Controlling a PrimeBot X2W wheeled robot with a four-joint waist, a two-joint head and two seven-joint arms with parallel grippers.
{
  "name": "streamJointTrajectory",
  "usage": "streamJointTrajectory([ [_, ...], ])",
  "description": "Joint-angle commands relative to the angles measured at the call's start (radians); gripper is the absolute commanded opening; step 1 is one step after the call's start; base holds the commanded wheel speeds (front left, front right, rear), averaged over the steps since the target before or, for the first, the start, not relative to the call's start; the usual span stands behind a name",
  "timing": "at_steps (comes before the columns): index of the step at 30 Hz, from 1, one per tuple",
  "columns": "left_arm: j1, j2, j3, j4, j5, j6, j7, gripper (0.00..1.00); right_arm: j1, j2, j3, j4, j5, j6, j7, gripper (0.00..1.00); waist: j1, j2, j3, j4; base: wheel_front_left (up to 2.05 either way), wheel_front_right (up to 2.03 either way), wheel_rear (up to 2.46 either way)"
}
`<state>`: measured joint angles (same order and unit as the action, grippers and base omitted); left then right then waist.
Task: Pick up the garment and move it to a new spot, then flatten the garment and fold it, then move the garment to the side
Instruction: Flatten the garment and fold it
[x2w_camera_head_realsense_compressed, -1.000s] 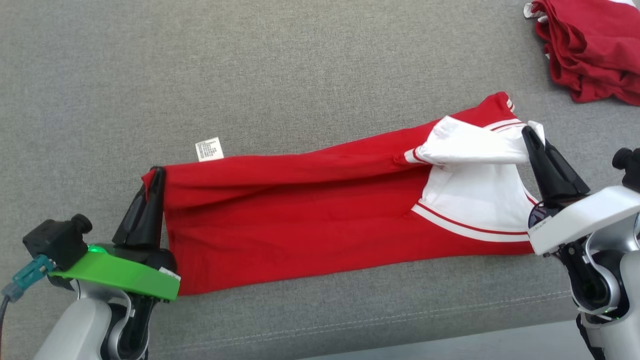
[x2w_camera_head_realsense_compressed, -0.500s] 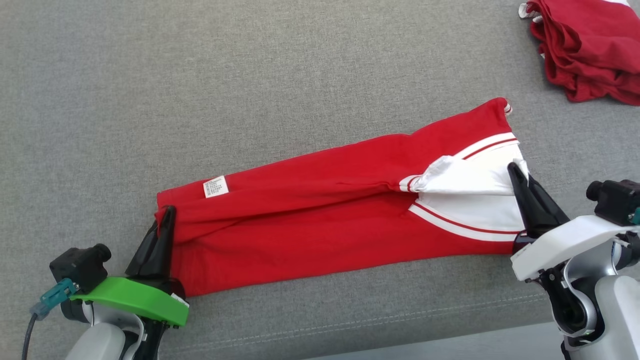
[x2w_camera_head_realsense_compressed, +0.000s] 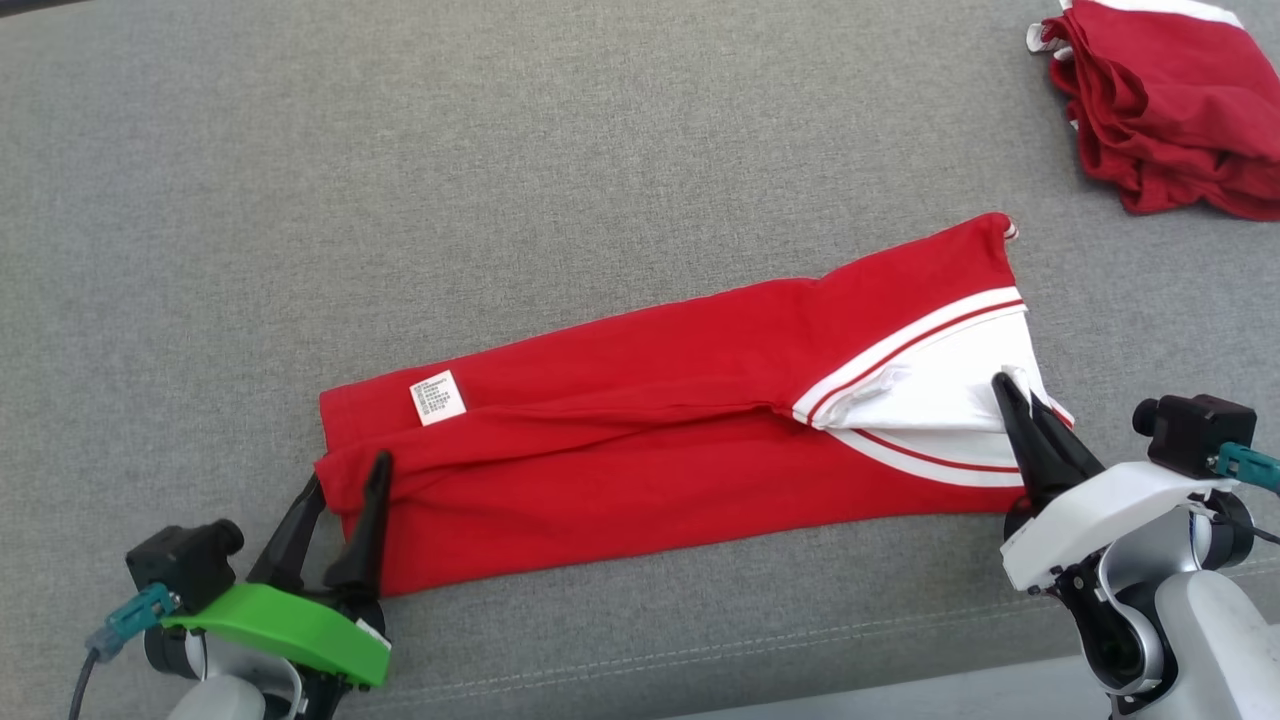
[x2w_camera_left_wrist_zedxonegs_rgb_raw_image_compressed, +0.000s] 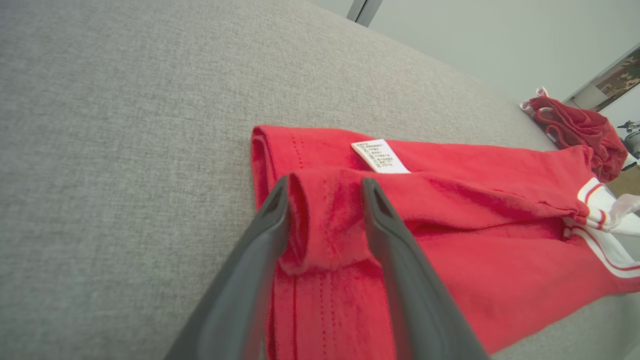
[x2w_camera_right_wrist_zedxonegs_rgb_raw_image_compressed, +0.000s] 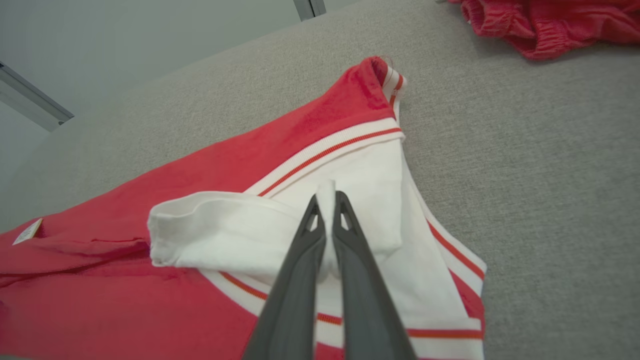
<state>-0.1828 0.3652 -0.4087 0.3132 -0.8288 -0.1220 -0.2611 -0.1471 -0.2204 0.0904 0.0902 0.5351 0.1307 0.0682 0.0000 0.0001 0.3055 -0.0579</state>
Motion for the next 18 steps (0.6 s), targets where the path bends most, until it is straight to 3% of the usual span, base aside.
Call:
streamJointTrajectory([
  [1,0.016,0.006,-0.001,-0.004,-0.011,-0.002,-0.003,1.0,0.005,-0.007,0.002,0.004,0.001,0.0,-0.01,0.89,0.0,-0.0001,-0.003,0.001,0.0,0.0,0.0],
  [2,0.022,0.011,-0.003,-0.008,-0.014,-0.004,-0.004,1.0,0.007,-0.008,0.005,0.01,0.001,0.0,-0.013,1.0,0.0,-0.0001,-0.006,0.001,0.0,0.0,0.0],
  [10,0.106,0.032,0.039,-0.078,-0.051,-0.008,-0.004,1.0,0.041,-0.031,0.033,0.048,0.004,0.0,-0.039,1.0,0.0,-0.0001,-0.033,0.001,0.0,0.0,0.0],
  [18,0.224,0.006,0.139,-0.204,-0.005,0.009,-0.003,1.0,0.108,-0.052,0.02,0.063,-0.018,0.0,-0.052,1.0,0.0,-0.0001,-0.079,-0.001,0.0,0.0,0.0],
])
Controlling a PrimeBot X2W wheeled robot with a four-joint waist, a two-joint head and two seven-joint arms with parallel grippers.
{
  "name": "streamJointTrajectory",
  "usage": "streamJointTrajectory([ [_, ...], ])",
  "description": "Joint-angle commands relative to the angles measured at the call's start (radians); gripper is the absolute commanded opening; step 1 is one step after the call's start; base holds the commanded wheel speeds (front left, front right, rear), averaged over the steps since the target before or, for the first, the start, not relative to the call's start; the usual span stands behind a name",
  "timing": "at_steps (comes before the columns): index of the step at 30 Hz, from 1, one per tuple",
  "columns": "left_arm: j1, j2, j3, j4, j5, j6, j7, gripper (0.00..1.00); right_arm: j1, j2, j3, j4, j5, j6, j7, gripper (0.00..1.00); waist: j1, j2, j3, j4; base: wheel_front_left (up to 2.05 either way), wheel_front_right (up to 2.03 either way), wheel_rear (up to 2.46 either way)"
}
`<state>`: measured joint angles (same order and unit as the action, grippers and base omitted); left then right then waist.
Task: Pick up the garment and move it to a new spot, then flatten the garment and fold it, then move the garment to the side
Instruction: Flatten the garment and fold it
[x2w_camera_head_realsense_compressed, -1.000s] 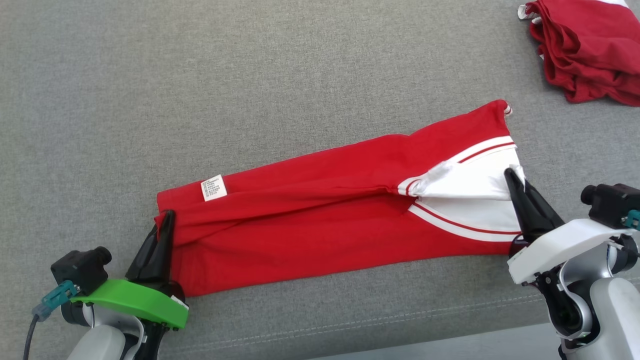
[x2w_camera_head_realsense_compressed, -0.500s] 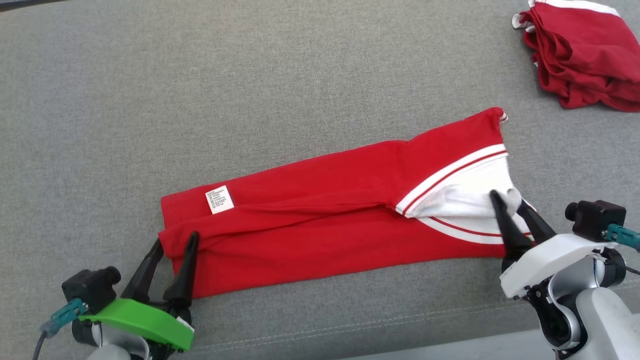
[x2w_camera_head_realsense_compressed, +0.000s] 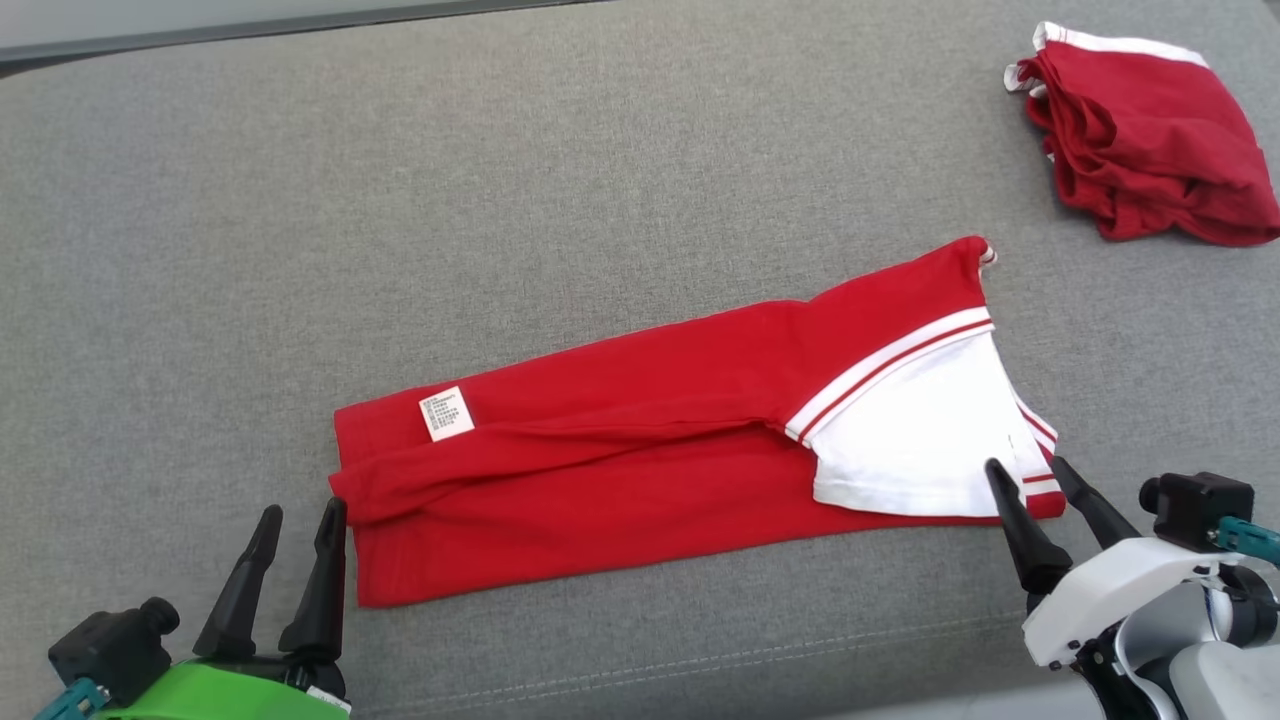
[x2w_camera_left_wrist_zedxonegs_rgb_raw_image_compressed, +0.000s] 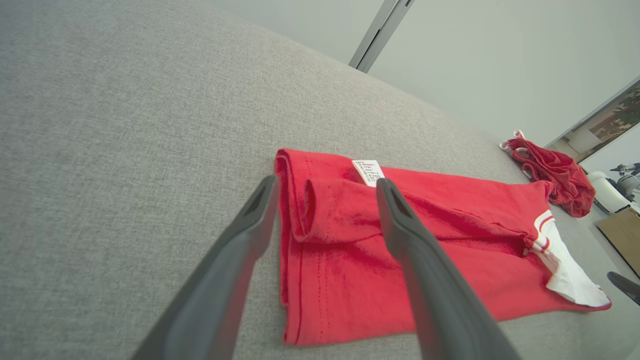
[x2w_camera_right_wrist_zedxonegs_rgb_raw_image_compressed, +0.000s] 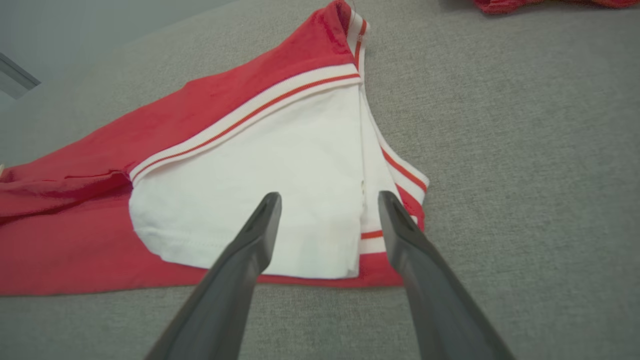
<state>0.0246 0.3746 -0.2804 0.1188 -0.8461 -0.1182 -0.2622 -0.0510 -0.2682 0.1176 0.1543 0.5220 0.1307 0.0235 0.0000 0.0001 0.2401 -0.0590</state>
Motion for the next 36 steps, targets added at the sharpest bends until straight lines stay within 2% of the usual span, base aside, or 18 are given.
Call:
streamJointTrajectory([
  [1,0.027,-0.006,0.02,-0.018,0.017,0.01,-0.002,1.0,0.016,-0.002,-0.015,-0.005,-0.002,0.0,-0.008,1.0,0.0,-0.0001,-0.021,0.0,0.0,0.0,0.0],
  [6,0.037,-0.016,0.028,-0.047,0.065,0.045,-0.002,1.0,0.021,-0.007,-0.049,-0.018,-0.008,0.0,0.009,1.0,0.0,-0.0001,-0.067,0.002,0.0,0.0,0.0],
  [16,-0.02,-0.052,0.003,-0.083,0.136,0.138,0.006,1.0,-0.074,-0.067,-0.063,0.03,-0.041,0.0,0.104,1.0,0.0,-0.0001,-0.138,0.042,0.0,0.0,0.0],
  [23,-0.03,-0.065,-0.018,-0.111,0.151,0.161,0.02,1.0,-0.187,-0.107,-0.031,0.181,-0.02,0.0,0.164,1.0,0.0,-0.0001,-0.137,0.099,0.0,0.0,0.0],
  [36,-0.019,-0.07,-0.031,-0.132,0.152,0.166,0.024,1.0,-0.332,-0.116,-0.01,0.495,0.067,0.0,0.179,1.0,0.0,-0.0001,-0.116,0.205,0.0,0.0,0.0],
])
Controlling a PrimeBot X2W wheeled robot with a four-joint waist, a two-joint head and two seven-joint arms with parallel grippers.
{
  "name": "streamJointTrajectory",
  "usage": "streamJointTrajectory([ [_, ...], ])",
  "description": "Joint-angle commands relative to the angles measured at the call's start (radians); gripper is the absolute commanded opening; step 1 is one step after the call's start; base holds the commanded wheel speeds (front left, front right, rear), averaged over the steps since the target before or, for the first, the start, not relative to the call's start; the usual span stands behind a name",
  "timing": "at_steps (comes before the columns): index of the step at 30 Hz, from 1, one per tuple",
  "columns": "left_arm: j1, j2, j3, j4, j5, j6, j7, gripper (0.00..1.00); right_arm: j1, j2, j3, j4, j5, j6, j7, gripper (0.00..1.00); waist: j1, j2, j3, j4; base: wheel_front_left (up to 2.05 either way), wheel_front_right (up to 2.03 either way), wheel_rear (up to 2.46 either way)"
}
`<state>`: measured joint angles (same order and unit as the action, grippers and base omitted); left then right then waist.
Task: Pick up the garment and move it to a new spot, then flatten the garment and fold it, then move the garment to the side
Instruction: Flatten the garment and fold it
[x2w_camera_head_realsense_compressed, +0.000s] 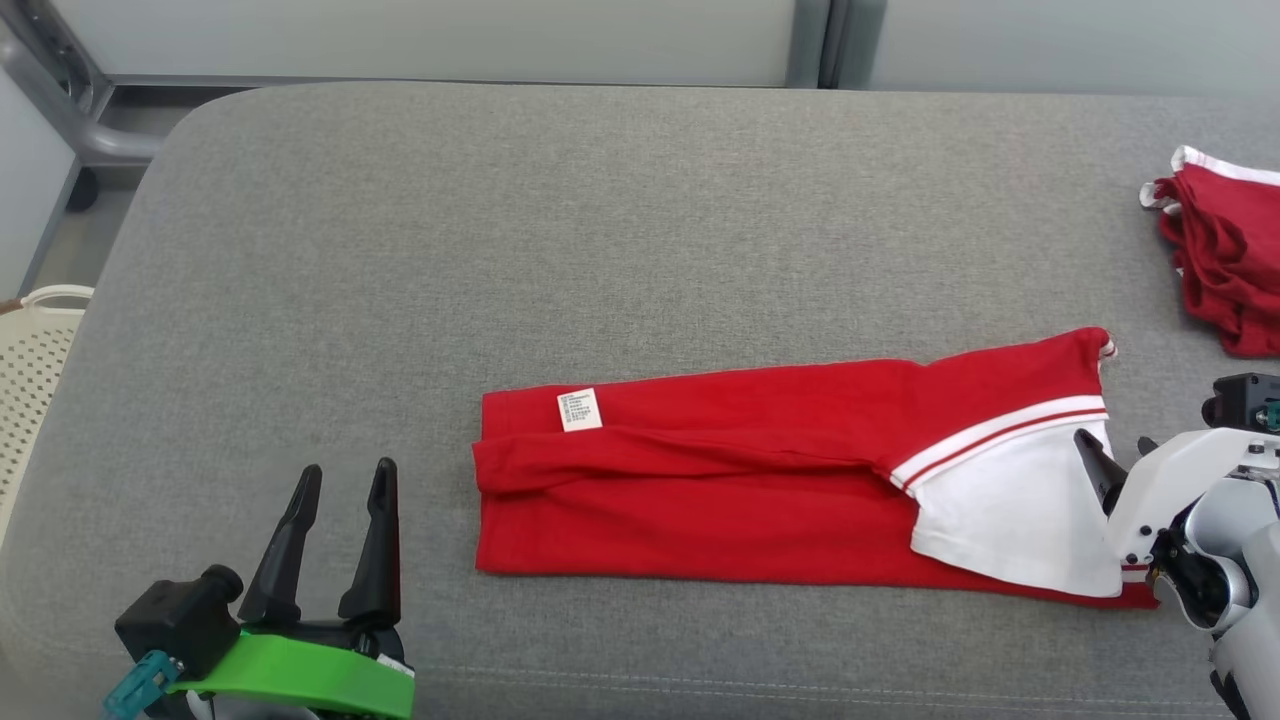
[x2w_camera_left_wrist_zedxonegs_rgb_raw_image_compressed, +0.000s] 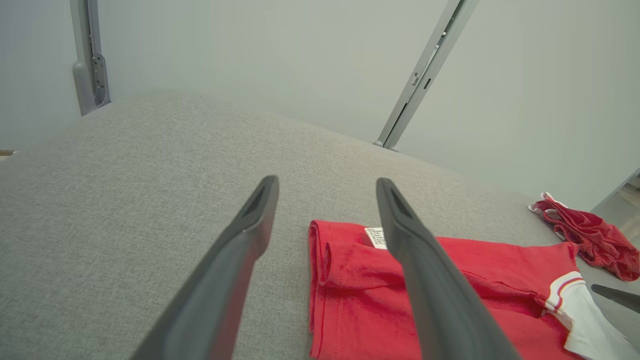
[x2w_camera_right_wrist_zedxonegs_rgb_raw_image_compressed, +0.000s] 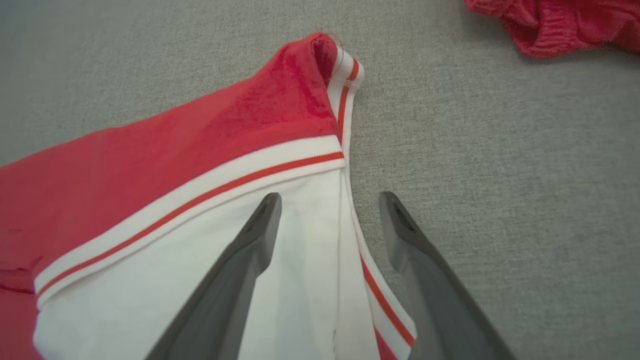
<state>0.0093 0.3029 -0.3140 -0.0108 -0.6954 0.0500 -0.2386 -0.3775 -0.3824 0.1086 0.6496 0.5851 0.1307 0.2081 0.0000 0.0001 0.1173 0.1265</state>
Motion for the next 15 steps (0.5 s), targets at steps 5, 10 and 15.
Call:
streamJointTrajectory([
  [5,-0.005,0.002,0.006,-0.004,-0.003,-0.003,-0.004,1.0,-0.042,-0.001,-0.005,0.087,0.059,0.0,0.005,1.0,0.0,-0.0001,0.012,0.044,0.0,0.0,0.0],
  [10,-0.003,0.003,0.007,-0.005,-0.007,-0.004,-0.006,1.0,-0.064,0.006,0.021,0.136,0.114,0.0,0.026,1.0,0.0,-0.0001,0.017,0.058,0.0,0.0,0.0],
  [15,0.0,0.005,0.005,-0.007,-0.008,-0.003,-0.007,1.0,-0.062,0.011,0.088,0.148,0.15,0.0,0.071,1.0,0.0,-0.0001,0.016,0.066,0.0,0.0,0.0],
])
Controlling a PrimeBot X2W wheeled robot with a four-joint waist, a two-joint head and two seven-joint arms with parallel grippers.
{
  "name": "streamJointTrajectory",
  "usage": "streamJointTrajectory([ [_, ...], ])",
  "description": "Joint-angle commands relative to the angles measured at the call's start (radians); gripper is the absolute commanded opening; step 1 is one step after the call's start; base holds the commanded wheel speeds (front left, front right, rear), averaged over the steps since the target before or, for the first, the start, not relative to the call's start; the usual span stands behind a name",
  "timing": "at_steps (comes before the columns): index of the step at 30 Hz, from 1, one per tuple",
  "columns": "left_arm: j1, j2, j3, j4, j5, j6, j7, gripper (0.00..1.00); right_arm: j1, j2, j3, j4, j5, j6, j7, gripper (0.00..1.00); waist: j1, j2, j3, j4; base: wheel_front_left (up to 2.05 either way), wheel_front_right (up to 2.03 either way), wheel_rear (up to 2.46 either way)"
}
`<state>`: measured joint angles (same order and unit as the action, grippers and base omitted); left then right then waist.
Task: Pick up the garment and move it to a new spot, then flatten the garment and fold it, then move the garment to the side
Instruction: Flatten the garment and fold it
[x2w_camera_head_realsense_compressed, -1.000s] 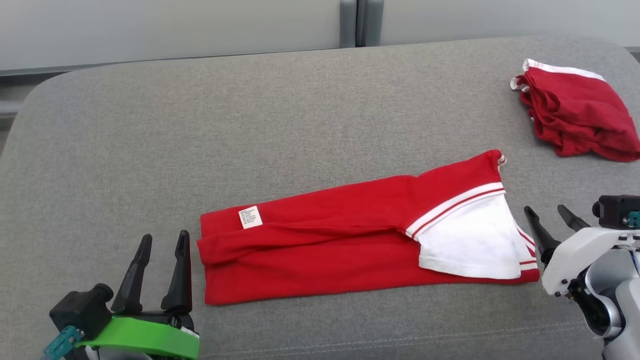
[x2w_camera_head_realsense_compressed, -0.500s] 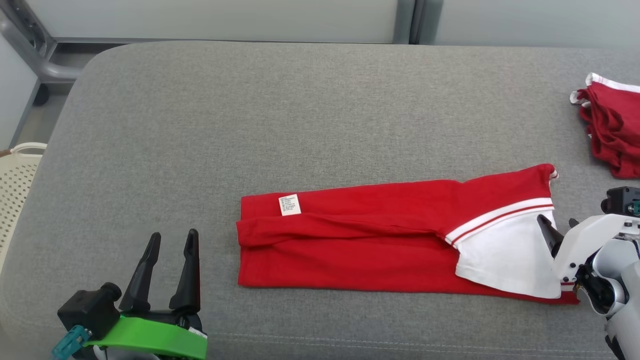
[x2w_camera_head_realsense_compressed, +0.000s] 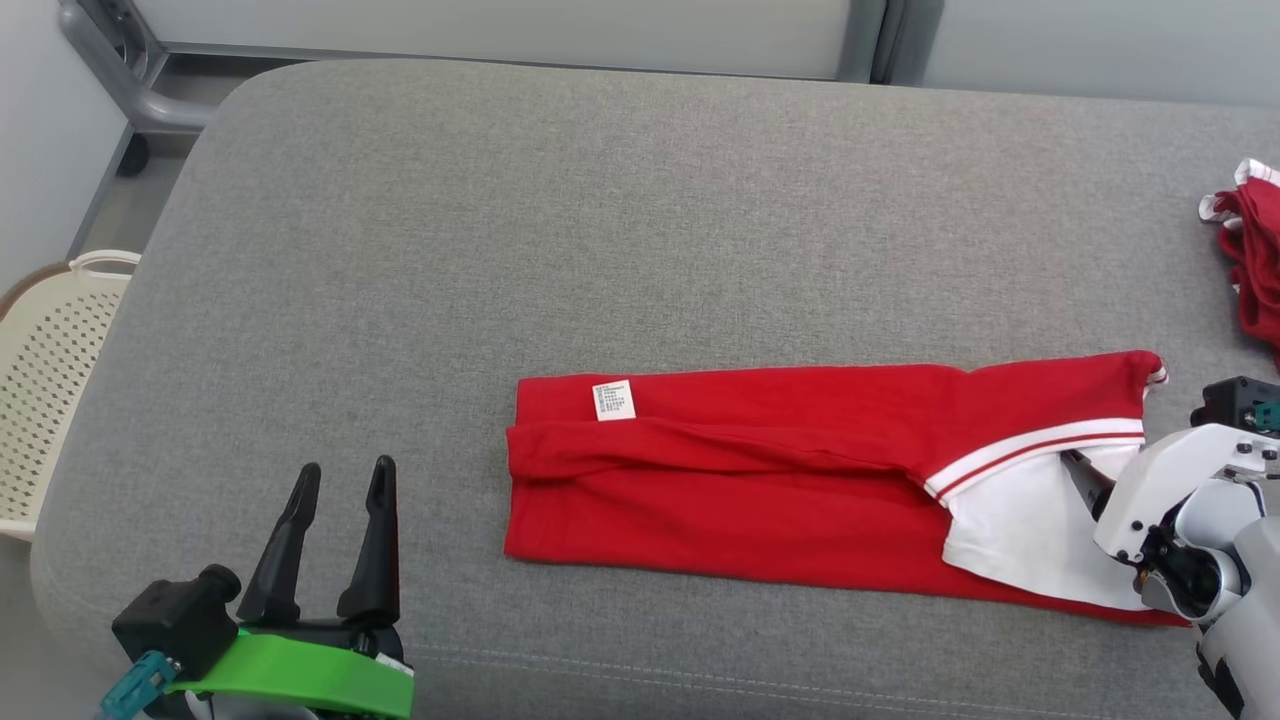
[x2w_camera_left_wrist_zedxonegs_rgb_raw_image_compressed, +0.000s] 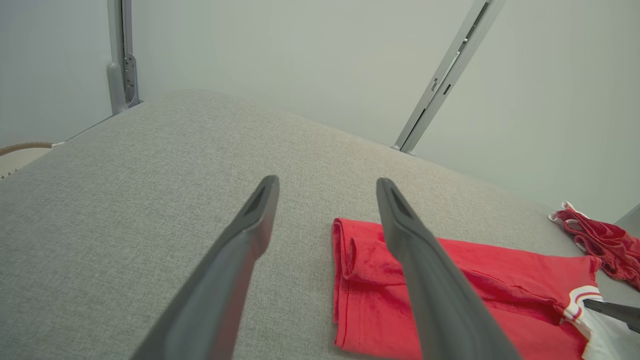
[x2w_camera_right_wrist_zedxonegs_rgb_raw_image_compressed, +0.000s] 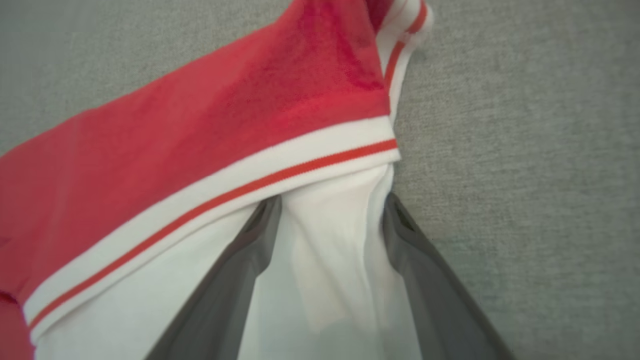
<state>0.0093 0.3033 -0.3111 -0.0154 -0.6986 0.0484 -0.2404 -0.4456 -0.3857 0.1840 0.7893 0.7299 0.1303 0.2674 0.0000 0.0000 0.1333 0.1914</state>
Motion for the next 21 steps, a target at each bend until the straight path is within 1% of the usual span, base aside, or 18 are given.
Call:
streamJointTrajectory([
  [1,0.001,0.005,0.003,-0.003,-0.006,-0.001,-0.005,1.0,0.008,0.015,0.025,0.007,0.012,0.001,0.014,1.0,0.0,0.0,-0.001,0.001,0.0,0.0,0.0],
  [4,0.003,0.009,0.004,-0.003,-0.007,-0.001,-0.006,1.0,0.014,0.008,0.076,0.007,0.012,0.001,0.021,1.0,0.0,0.0,-0.002,0.002,0.0,0.0,0.0],
  [5,0.003,0.01,0.003,-0.003,-0.007,-0.001,-0.006,1.0,0.014,0.003,0.094,0.01,0.0,0.001,0.014,0.82,0.0,0.0,-0.002,0.003,0.0,0.0,0.0],
  [6,0.002,0.011,0.003,-0.002,-0.007,-0.002,-0.005,1.0,0.014,-0.003,0.114,0.014,-0.013,0.001,0.005,0.42,0.0,0.0,-0.002,0.003,0.0,0.0,0.0],
  [7,0.002,0.012,0.003,-0.002,-0.007,-0.001,-0.005,1.0,0.013,-0.007,0.13,0.021,-0.027,0.001,-0.004,0.3,0.0,0.0,-0.003,0.003,0.0,0.0,0.0],
  [9,0.003,0.015,0.004,-0.001,-0.009,-0.001,-0.005,1.0,0.009,-0.006,0.152,0.038,-0.038,0.0,-0.018,0.0,0.0,0.0,-0.004,0.002,0.0,0.0,0.0],
  [11,0.005,0.018,0.005,0.001,-0.009,0.001,-0.004,1.0,0.002,-0.002,0.162,0.053,-0.028,-0.001,-0.031,0.0,0.0,0.0,-0.006,-0.001,0.0,0.0,0.0],
  [15,0.014,0.022,0.007,0.002,-0.011,0.004,-0.004,1.0,-0.033,-0.006,0.158,0.067,-0.01,-0.001,-0.09,0.0,0.0,0.0,-0.011,-0.011,0.0,0.0,0.0],
  [21,0.021,0.024,0.003,0.006,-0.014,0.003,-0.001,1.0,-0.071,-0.026,0.153,0.053,0.022,-0.001,-0.149,0.0,0.0,0.0,-0.025,-0.037,0.0,0.0,0.0],
])
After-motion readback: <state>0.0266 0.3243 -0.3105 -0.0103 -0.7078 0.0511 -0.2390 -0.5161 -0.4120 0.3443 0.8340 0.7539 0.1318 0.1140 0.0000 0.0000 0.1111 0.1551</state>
